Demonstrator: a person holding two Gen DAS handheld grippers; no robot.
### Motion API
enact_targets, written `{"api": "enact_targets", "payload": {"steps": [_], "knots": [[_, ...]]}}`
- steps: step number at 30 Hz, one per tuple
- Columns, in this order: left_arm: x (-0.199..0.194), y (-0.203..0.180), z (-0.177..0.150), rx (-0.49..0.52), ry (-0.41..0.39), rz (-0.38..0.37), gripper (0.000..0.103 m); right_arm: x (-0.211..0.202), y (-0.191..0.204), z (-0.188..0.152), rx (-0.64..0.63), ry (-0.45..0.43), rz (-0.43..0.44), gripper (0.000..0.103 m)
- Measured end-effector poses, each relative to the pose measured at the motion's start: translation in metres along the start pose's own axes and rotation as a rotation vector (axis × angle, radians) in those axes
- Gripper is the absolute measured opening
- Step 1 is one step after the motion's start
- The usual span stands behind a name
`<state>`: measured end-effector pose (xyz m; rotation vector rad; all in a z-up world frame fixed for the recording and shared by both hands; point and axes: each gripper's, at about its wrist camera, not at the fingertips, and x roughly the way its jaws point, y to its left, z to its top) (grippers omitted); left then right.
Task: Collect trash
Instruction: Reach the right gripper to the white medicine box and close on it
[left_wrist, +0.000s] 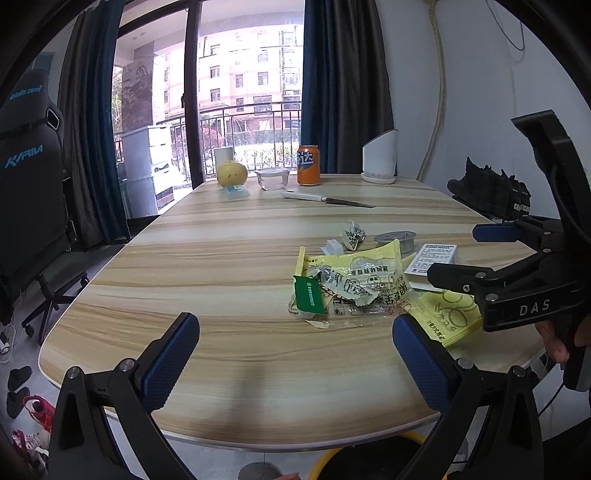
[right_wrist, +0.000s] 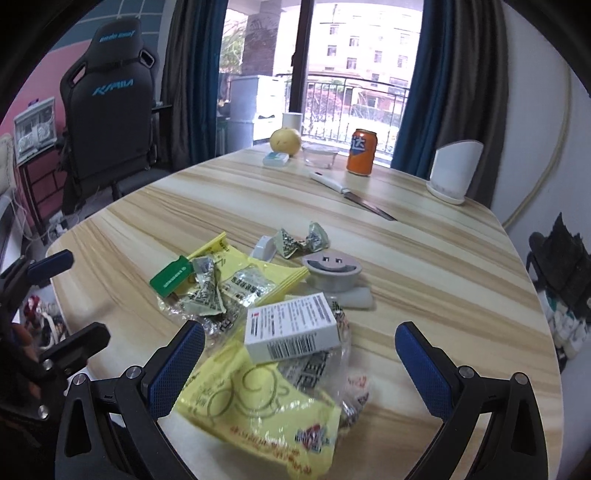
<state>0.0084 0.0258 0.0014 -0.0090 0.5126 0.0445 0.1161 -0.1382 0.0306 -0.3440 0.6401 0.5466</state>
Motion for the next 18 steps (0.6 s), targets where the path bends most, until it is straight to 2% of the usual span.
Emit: {"api": "enact_targets", "payload": {"steps": [7,9,12,14,18], "knots": [[0.002,0.011,0.001,-0.039,0.016,-0.006,0.102,0.012,0.005,0.004,-0.053,0.05,-0.004,0.102],[0.003,0.013,0.001,-0.048,0.02,-0.009,0.102,0.015,0.008,0.003,-0.073,0.062,-0.013,0.099],[0.003,0.014,0.001,-0.055,0.022,-0.009,0.102,0.019,0.011,0.001,-0.098,0.078,-0.023,0.087],[0.003,0.015,0.001,-0.056,0.022,-0.008,0.102,0.021,0.01,0.001,-0.102,0.087,-0.022,0.075],[0.003,0.016,0.0,-0.059,0.024,-0.006,0.102,0.023,0.009,0.0,-0.108,0.09,-0.031,0.069]]}}
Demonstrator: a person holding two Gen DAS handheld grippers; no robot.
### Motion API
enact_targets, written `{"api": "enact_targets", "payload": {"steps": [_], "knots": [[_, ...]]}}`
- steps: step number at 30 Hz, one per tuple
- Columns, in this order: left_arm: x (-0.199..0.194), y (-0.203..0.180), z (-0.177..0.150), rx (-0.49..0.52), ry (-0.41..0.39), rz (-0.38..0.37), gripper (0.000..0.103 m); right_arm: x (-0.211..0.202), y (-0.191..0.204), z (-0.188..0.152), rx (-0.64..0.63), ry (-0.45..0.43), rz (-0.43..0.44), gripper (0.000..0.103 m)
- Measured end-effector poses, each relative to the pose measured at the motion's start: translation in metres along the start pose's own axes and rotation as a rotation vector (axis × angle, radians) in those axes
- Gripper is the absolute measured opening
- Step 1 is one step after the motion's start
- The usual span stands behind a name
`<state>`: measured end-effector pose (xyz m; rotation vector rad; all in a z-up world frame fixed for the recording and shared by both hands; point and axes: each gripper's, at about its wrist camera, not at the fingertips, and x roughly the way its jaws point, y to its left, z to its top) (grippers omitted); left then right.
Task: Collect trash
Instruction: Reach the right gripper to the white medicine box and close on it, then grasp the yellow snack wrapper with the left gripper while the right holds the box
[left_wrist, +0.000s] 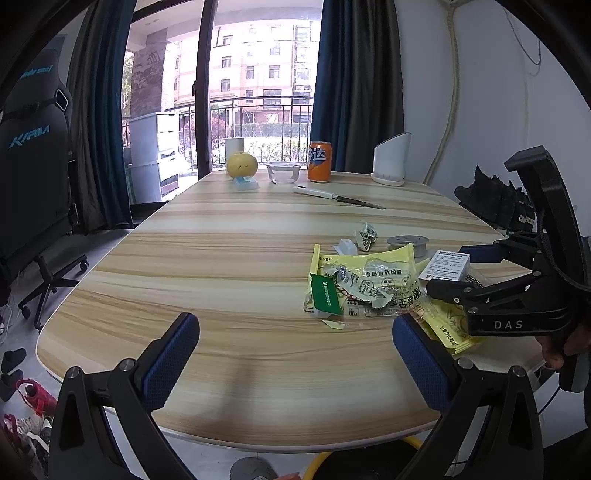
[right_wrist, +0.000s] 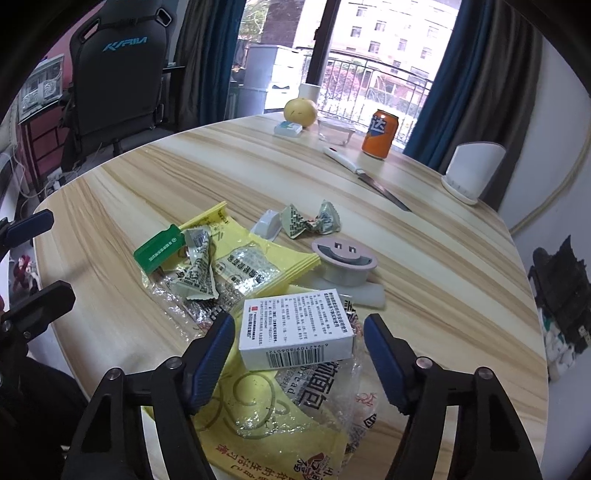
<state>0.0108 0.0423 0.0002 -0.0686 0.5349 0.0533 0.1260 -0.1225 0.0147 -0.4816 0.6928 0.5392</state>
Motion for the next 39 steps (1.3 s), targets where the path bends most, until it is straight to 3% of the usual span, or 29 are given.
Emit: {"api": "enact_targets", "payload": {"steps": [3,11,17,25,30,39], "knots": [[0.001,0.002,0.0,-0.002,0.002,0.002,0.102,0.002,0.0,0.0,-0.012,0.011,-0.008,0.054],[0.0,0.004,0.0,-0.007,0.004,0.0,0.102,-0.01,-0.001,0.002,-0.007,-0.042,-0.04,0.054],[-0.001,0.0,-0.002,0.004,0.006,-0.031,0.102,-0.044,-0.015,0.012,0.066,-0.151,-0.07,0.054],[-0.006,-0.029,-0.006,0.048,0.017,-0.164,0.102,-0.093,-0.042,-0.018,0.216,-0.256,-0.089,0.054],[-0.016,-0.058,-0.008,0.177,-0.033,-0.171,0.102,-0.106,-0.055,-0.043,0.298,-0.264,-0.075,0.054],[-0.022,-0.102,-0.013,0.419,-0.043,-0.201,0.102,-0.109,-0.065,-0.06,0.34,-0.278,-0.067,0.054]]}}
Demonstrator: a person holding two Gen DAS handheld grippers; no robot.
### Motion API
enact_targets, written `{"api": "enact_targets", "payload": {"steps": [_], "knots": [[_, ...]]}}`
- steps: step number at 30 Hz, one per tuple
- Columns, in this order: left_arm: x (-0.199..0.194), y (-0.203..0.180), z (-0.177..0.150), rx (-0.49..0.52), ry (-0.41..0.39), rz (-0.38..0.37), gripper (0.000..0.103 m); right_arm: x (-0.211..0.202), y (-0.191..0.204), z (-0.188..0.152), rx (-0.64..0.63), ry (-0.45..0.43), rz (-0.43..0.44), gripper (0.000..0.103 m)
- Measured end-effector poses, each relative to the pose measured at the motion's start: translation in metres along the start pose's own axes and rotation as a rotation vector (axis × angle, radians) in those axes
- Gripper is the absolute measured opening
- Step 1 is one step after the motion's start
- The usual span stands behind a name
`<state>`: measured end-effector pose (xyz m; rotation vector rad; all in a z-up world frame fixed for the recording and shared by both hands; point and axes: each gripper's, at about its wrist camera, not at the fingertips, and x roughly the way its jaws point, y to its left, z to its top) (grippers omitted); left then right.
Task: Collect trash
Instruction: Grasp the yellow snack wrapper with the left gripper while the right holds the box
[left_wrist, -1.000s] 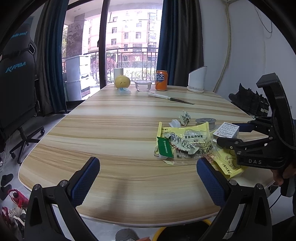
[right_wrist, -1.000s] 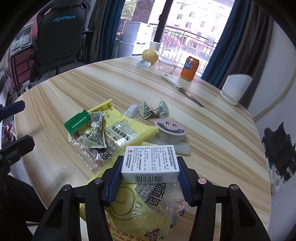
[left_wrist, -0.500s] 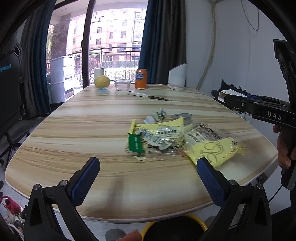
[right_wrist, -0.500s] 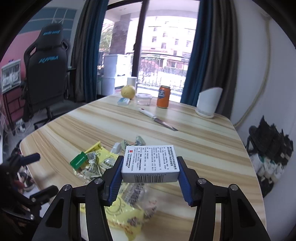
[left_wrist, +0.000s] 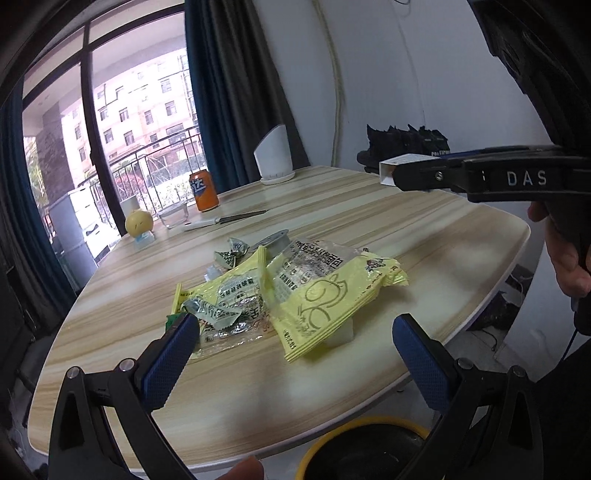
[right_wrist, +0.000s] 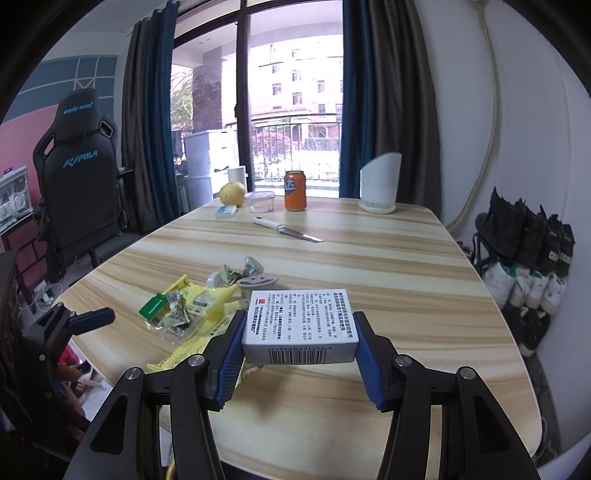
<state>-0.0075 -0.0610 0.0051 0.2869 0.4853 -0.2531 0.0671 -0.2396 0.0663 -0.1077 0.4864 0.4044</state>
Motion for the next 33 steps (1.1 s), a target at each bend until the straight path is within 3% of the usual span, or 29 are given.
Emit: {"api": "enact_targets", "payload": {"steps": [4,16,18,26,33], "knots": [[0.006,-0.011,0.007,0.067,-0.002,0.025,0.102,0.0,-0.002,-0.003,0.0,-0.001,-0.005,0.054],[0.015,-0.024,0.01,0.13,0.007,0.063,0.101,-0.003,-0.01,-0.006,0.022,-0.01,-0.006,0.054],[0.015,-0.025,0.008,0.141,0.011,0.062,0.094,-0.003,-0.012,-0.006,0.029,-0.009,-0.006,0.054],[0.016,-0.028,0.012,0.151,0.023,0.088,0.027,-0.001,-0.015,-0.009,0.037,0.001,-0.006,0.054],[0.004,-0.018,0.019,0.114,-0.04,0.118,0.012,0.002,-0.015,-0.011,0.034,0.008,-0.008,0.054]]}}
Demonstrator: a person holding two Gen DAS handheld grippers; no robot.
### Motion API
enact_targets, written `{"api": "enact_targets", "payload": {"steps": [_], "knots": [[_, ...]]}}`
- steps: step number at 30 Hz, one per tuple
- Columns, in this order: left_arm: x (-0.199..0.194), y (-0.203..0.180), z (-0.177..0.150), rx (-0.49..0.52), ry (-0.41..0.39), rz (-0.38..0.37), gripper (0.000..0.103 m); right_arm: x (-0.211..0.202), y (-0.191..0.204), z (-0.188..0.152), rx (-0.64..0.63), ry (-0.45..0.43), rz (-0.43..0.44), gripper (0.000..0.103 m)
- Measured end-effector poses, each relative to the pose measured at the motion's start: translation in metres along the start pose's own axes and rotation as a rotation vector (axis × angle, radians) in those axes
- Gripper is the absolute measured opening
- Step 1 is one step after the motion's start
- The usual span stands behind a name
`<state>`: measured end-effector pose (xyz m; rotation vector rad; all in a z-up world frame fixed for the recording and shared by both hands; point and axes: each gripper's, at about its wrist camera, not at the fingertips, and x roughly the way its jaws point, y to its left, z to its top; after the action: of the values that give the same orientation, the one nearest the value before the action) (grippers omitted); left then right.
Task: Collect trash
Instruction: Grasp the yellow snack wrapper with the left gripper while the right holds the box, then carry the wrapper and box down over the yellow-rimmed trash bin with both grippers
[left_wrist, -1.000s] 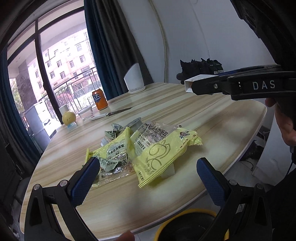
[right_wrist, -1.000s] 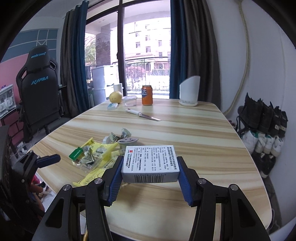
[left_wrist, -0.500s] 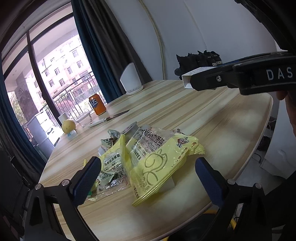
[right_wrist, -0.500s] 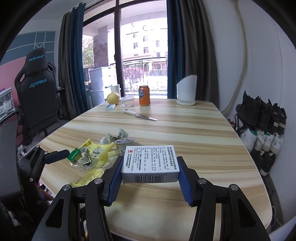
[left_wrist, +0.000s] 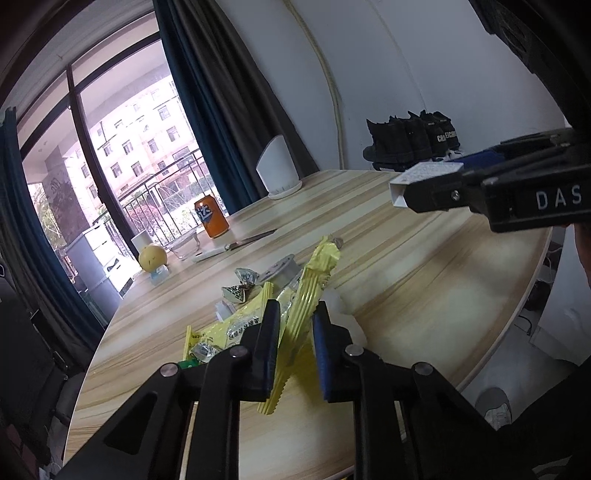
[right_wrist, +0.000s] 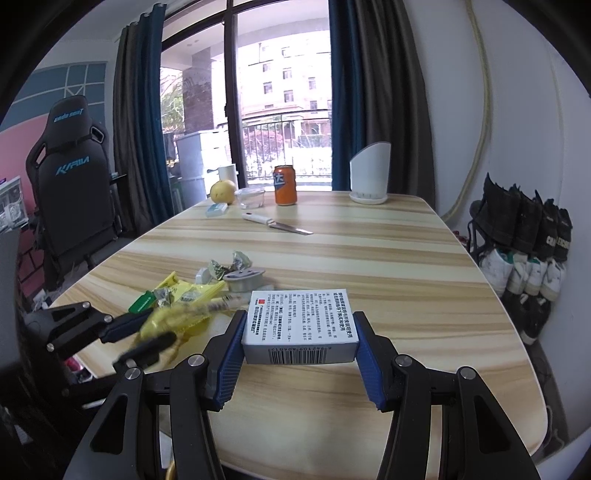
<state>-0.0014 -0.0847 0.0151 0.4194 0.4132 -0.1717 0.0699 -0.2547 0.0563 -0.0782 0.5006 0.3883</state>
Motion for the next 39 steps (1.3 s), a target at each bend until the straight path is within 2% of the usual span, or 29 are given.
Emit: {"api": "enact_targets", "payload": {"steps": [1,11,24,32,39], "knots": [[-0.001,0.003,0.001,-0.013,-0.011,0.005,0.008,0.0,0.0,0.0,0.0,0.001,-0.001,0.054],[-0.014,0.029,0.017,-0.104,-0.121,-0.005,0.004,0.003,-0.001,-0.002,0.006,0.004,-0.005,0.054],[-0.031,0.039,0.032,-0.118,-0.209,-0.021,0.003,-0.005,-0.002,0.0,0.028,-0.021,0.005,0.054],[-0.042,0.04,0.024,-0.14,-0.178,-0.034,0.003,-0.028,0.012,-0.001,0.026,-0.055,0.022,0.054],[-0.056,0.031,0.006,-0.148,-0.106,-0.048,0.003,-0.055,0.035,-0.032,0.037,-0.036,0.063,0.054]]}}
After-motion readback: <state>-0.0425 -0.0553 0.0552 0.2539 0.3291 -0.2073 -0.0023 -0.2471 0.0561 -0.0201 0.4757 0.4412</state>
